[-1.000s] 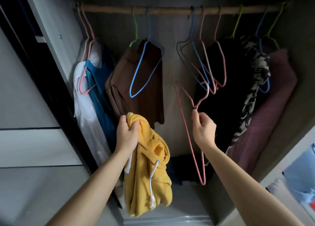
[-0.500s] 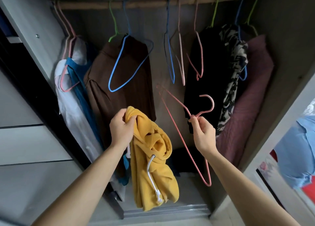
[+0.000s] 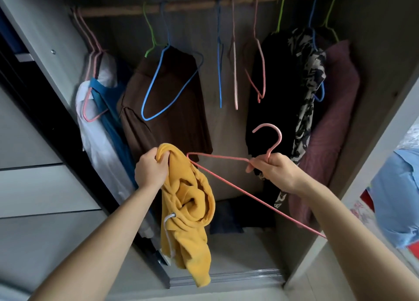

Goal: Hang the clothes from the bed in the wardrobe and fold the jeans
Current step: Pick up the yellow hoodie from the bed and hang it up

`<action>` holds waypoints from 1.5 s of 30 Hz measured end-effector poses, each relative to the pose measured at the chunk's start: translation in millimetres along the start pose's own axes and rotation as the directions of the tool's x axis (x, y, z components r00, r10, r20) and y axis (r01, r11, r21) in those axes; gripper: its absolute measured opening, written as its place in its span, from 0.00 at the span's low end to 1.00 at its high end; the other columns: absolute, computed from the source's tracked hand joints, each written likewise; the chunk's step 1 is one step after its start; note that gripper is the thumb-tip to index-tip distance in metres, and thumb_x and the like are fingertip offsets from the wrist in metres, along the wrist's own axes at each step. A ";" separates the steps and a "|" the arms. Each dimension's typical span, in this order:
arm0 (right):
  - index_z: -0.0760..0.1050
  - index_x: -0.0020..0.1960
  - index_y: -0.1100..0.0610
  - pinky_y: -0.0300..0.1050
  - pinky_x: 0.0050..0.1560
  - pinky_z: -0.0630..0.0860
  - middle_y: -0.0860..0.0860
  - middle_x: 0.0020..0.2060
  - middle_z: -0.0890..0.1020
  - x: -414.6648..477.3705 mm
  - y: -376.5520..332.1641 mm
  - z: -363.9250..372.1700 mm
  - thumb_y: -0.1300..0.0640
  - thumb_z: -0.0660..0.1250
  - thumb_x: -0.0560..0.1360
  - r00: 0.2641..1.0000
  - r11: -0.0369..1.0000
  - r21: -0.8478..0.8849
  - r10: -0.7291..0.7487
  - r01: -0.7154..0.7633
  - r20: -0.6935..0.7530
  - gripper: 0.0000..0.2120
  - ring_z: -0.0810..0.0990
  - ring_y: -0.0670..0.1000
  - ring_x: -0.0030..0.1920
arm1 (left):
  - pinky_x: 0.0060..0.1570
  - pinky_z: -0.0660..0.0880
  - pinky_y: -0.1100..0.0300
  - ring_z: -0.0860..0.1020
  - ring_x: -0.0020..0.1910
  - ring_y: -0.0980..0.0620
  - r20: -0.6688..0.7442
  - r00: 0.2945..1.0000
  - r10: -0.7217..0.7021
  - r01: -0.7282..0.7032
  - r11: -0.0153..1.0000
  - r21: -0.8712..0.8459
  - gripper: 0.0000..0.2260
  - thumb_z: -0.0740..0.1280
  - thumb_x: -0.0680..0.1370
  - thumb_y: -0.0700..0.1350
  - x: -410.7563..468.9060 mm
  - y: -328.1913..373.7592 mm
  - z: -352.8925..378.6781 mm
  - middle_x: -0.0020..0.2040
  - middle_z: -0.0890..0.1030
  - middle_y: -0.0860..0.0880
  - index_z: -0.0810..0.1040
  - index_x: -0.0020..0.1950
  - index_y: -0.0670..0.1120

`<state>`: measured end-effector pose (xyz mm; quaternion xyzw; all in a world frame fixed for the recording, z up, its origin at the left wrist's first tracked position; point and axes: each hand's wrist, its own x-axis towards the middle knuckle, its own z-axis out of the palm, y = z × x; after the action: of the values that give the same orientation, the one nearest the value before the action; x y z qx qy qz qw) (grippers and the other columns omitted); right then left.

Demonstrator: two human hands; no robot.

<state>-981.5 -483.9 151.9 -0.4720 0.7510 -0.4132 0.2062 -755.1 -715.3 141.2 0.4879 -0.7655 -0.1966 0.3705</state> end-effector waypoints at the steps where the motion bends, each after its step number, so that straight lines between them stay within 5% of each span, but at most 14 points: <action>1: 0.84 0.41 0.42 0.43 0.31 0.68 0.49 0.27 0.68 -3.3 -2.4 -5.3 0.46 0.60 0.82 1.000 1.000 -0.026 0.010 -0.009 0.026 0.16 0.68 0.47 0.28 | 0.41 0.73 0.54 0.79 0.45 0.42 0.008 1.000 -0.013 0.013 1.000 -0.002 0.12 0.64 0.81 0.51 -0.5 -1.6 0.9 0.44 0.82 0.44 0.80 0.44 0.45; 4: 0.85 0.41 0.44 0.35 0.27 0.63 0.44 0.22 0.66 -13.1 -11.2 -13.5 0.45 0.61 0.82 0.989 0.998 -0.052 0.041 -0.034 0.141 0.16 0.64 0.44 0.24 | 0.43 0.75 0.52 0.79 0.45 0.43 0.023 0.999 -0.026 0.026 1.000 -0.017 0.13 0.63 0.81 0.52 -0.4 -4.7 2.6 0.45 0.82 0.44 0.80 0.44 0.45; 10: 0.84 0.44 0.53 0.36 0.24 0.61 0.47 0.24 0.65 -22.8 -32.2 3.8 0.47 0.61 0.83 0.941 0.994 0.099 0.009 -0.045 0.338 0.18 0.61 0.47 0.23 | 0.38 0.74 0.54 0.78 0.39 0.47 0.073 0.997 0.003 0.001 0.999 -0.054 0.14 0.65 0.79 0.53 3.5 1.8 0.7 0.36 0.78 0.49 0.74 0.36 0.49; 16: 0.83 0.46 0.54 0.35 0.23 0.62 0.46 0.23 0.66 -24.1 -37.5 17.3 0.45 0.60 0.83 0.951 0.991 0.108 0.040 -0.076 0.306 0.18 0.61 0.45 0.22 | 0.34 0.69 0.60 0.76 0.33 0.54 0.063 0.995 0.081 -0.074 0.993 -0.096 0.13 0.68 0.78 0.51 7.8 6.2 -5.1 0.32 0.78 0.52 0.77 0.35 0.48; 25: 0.84 0.46 0.53 0.39 0.23 0.58 0.46 0.24 0.64 -27.6 -27.7 -15.1 0.44 0.63 0.81 0.934 0.977 0.127 0.118 -0.169 0.339 0.16 0.59 0.47 0.23 | 0.44 0.81 0.49 0.80 0.39 0.52 0.114 0.990 0.087 -0.068 0.985 -0.161 0.07 0.70 0.77 0.49 8.5 2.2 -8.6 0.36 0.82 0.52 0.84 0.43 0.47; 33: 0.84 0.48 0.53 0.38 0.22 0.57 0.46 0.25 0.62 -32.8 -23.1 -33.1 0.40 0.64 0.77 0.938 0.968 0.169 0.125 -0.187 0.322 0.19 0.57 0.47 0.24 | 0.42 0.81 0.52 0.80 0.37 0.54 0.142 0.974 0.176 -0.148 0.971 -0.188 0.06 0.71 0.76 0.48 9.6 10.7 -4.4 0.34 0.82 0.55 0.84 0.41 0.49; 38: 0.84 0.46 0.55 0.38 0.21 0.55 0.48 0.25 0.62 -31.5 -29.8 -39.6 0.47 0.61 0.82 0.972 0.951 0.260 0.115 -0.168 0.206 0.17 0.57 0.47 0.23 | 0.37 0.80 0.56 0.80 0.35 0.53 0.179 0.973 0.148 -0.104 0.967 -0.233 0.06 0.71 0.76 0.46 6.5 14.7 0.2 0.32 0.81 0.54 0.83 0.39 0.50; 45: 0.82 0.47 0.54 0.32 0.23 0.65 0.43 0.25 0.75 -16.5 -47.2 49.8 0.48 0.56 0.84 0.974 0.989 -0.052 0.146 -0.138 0.174 0.19 0.71 0.41 0.22 | 0.39 0.80 0.63 0.83 0.41 0.57 0.294 0.955 0.028 0.104 0.898 -0.427 0.06 0.72 0.76 0.47 1.5 42.1 3.5 0.38 0.84 0.58 0.83 0.40 0.58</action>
<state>-913.6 -500.7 160.5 -0.4560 0.7695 -0.3389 0.2917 -783.4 -698.1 167.4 0.3726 -0.7382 -0.4408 0.3493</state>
